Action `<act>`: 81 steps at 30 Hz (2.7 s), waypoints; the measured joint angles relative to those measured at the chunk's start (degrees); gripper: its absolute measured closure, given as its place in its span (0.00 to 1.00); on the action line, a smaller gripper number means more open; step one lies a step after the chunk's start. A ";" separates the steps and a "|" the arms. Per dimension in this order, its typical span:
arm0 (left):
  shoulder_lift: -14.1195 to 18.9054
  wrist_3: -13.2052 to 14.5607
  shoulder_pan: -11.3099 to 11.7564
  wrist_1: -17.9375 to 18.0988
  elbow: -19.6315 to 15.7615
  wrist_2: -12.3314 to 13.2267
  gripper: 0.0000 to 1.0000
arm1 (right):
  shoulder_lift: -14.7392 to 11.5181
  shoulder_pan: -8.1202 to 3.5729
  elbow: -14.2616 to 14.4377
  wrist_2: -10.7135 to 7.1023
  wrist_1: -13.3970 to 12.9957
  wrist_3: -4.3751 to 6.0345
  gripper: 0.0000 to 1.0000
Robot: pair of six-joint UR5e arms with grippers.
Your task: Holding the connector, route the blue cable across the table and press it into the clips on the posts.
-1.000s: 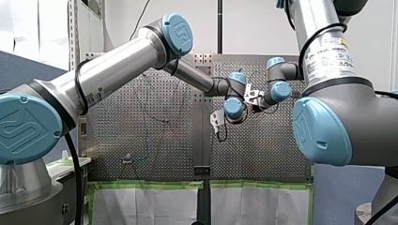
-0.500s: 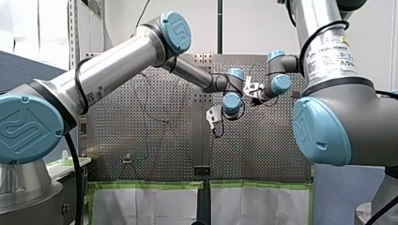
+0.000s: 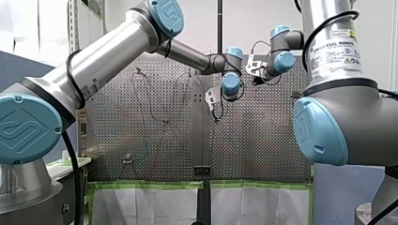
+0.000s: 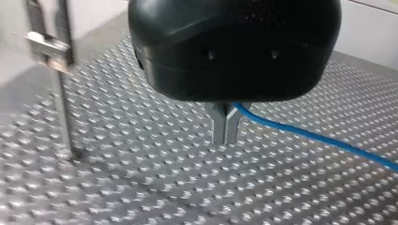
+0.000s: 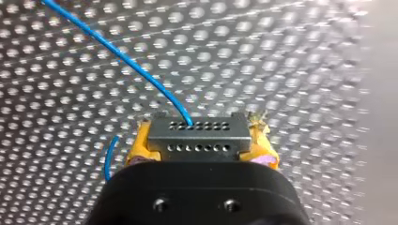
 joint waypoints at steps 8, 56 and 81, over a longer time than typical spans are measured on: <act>4.61 0.25 -0.66 -0.93 0.00 -0.12 1.00 | -4.13 -1.04 -0.39 -0.92 1.77 0.53 1.00; 4.08 -0.37 5.74 7.83 0.72 12.71 0.96 | 1.48 -4.30 -6.97 -9.16 1.74 0.64 1.00; 5.01 -0.07 4.00 -0.92 0.25 12.83 0.00 | 1.50 -4.09 -7.01 -9.35 1.97 0.66 1.00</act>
